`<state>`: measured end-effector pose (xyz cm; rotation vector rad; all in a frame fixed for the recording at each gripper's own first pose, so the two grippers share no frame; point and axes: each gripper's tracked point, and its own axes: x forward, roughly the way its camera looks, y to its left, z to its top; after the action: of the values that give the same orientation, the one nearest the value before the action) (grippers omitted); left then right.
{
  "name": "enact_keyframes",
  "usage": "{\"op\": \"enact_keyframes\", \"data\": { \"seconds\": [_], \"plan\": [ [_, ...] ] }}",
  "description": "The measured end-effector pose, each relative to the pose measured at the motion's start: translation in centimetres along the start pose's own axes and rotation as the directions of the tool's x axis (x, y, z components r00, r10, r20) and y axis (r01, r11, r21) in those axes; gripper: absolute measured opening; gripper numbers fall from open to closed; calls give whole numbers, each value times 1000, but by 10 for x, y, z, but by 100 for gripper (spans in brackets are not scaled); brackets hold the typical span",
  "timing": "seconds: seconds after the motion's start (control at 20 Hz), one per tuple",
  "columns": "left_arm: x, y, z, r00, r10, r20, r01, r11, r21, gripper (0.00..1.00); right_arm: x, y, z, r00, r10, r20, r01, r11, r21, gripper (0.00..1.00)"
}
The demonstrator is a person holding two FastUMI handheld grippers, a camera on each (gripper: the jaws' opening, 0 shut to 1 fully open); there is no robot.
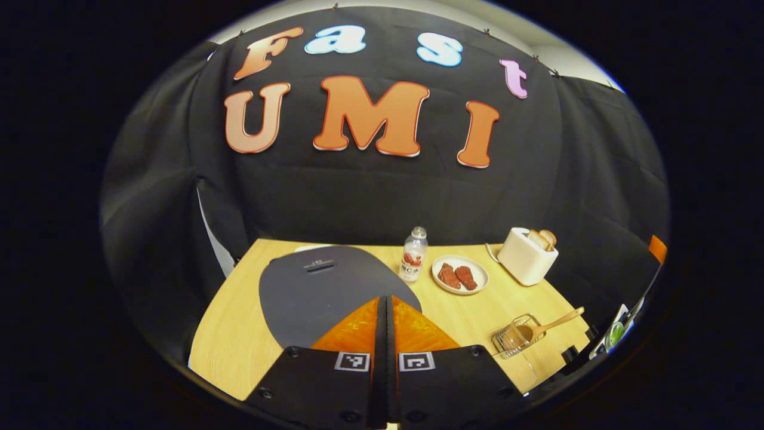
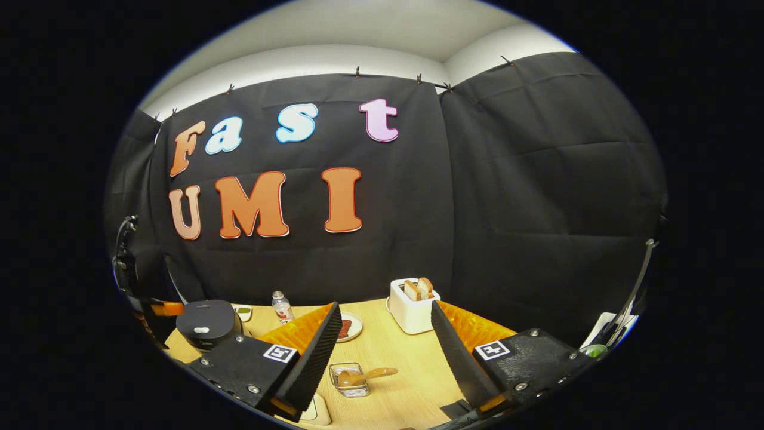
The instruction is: Close the left gripper, press the button to open the rice cooker; take a wooden spoon from the chopstick holder with the right hand, scoop a spoonful of rice and pour it into the rice cooker, then put the wooden spoon back into the chopstick holder.
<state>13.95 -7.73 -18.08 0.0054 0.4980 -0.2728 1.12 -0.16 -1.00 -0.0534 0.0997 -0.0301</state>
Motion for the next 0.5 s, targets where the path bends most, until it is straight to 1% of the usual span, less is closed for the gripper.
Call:
{"op": "enact_keyframes", "data": {
  "seconds": [0.05,0.1,0.15,0.25,0.3,0.35,0.45,0.5],
  "plan": [
    [10,3,-7,1000,5,-24,-5,1000,6,4,-1,-2,-2,1000,-4,-4,4,1000,-7,97],
    [17,4,-16,999,8,-47,-7,1000,10,4,-1,-4,-2,1000,-13,-7,12,1000,-10,93],
    [24,6,-23,998,12,-65,-11,1000,11,1,0,-8,-4,1000,-23,-10,22,1000,-8,93],
    [33,13,-35,995,27,-95,-25,999,21,7,-1,-11,-8,999,-32,-23,33,999,11,93],
    [39,11,-39,995,22,-102,-20,1000,22,4,-1,-12,-10,999,-34,-28,35,999,19,93],
    [42,11,-43,993,25,-117,-22,999,28,4,-2,-14,-12,999,-39,-35,40,999,21,93],
    [44,9,-40,995,14,-99,-10,999,44,4,-4,-19,-16,998,-51,-41,51,999,17,93],
    [41,10,-43,993,22,-118,-16,999,47,1,-4,-20,-16,998,-54,-42,55,998,18,93]
  ]
}}
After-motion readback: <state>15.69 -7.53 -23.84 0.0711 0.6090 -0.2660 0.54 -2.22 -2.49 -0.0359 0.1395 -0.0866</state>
